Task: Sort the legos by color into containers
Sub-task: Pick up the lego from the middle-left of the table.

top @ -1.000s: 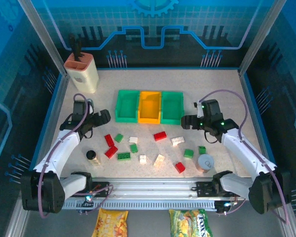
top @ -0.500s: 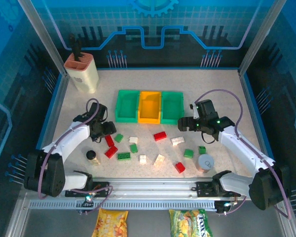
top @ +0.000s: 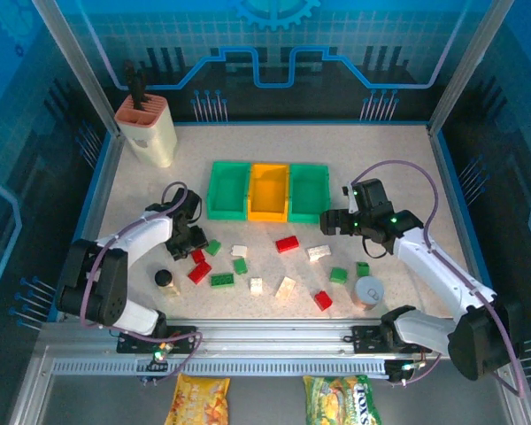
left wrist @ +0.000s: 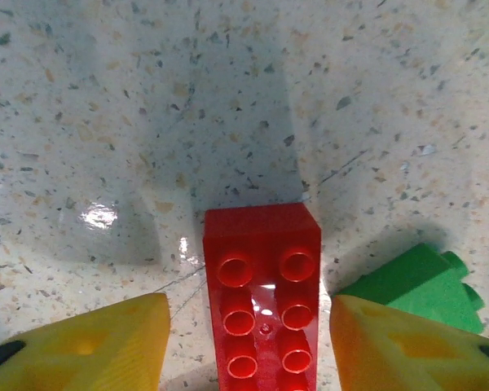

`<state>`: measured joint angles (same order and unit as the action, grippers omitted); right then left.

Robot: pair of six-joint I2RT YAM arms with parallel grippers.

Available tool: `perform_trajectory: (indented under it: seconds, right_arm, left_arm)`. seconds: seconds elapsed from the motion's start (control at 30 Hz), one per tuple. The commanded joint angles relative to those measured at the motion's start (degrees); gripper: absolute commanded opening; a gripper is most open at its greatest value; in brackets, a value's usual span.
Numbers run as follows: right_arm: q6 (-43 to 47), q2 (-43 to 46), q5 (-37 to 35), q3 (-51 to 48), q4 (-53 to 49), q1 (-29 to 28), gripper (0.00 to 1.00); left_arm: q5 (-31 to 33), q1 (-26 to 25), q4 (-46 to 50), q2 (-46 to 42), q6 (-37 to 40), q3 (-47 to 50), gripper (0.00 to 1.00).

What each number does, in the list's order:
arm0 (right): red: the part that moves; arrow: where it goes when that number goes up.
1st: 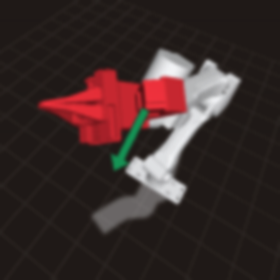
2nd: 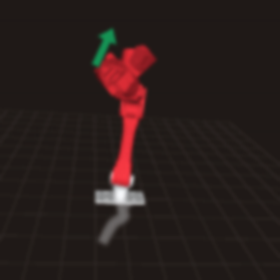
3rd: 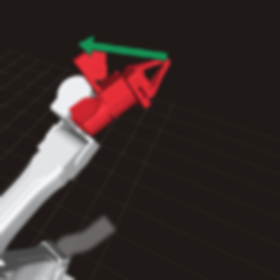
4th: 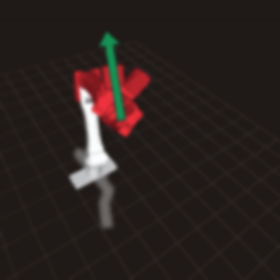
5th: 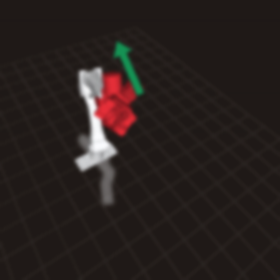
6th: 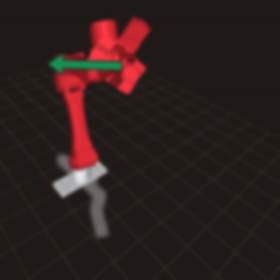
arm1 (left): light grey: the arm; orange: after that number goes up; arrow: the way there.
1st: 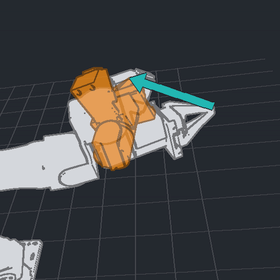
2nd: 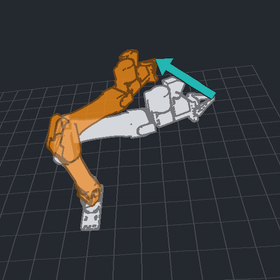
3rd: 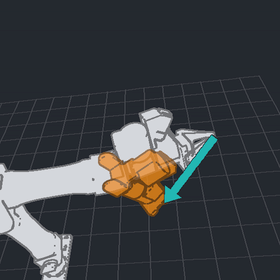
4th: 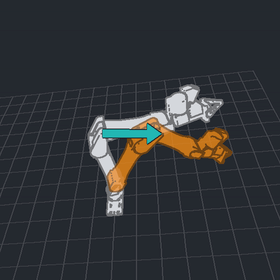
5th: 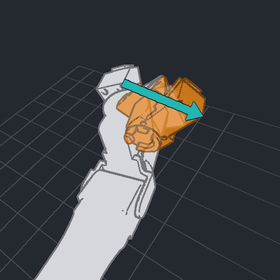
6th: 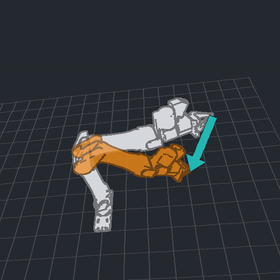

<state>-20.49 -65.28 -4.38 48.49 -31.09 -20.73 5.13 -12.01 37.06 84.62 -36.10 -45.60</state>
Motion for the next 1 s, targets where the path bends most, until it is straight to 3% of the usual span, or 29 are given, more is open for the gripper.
perform_trajectory:
  seconds: [0.0, 0.6, 0.97]
  right_arm:
    - [-1.12, 1.54, -0.88, 0.14, -1.47, -1.02, 0.97]
    - [-1.81, 3.8, -2.17, 0.03, -3.32, -1.55, 0.98]
    - [-2.7, 2.8, -1.77, -0.23, -3.29, -1.52, 0.97]
  left_arm:
    - [-0.62, -0.65, -0.39, 1.26, -0.48, -0.57, 0.51]
    - [-0.37, -1.85, -1.05, 0.51, 1.84, -2.3, 0.31]
    - [-0.98, -8.16, 0.41, -1.02, 3.47, -12.75, 0.29]
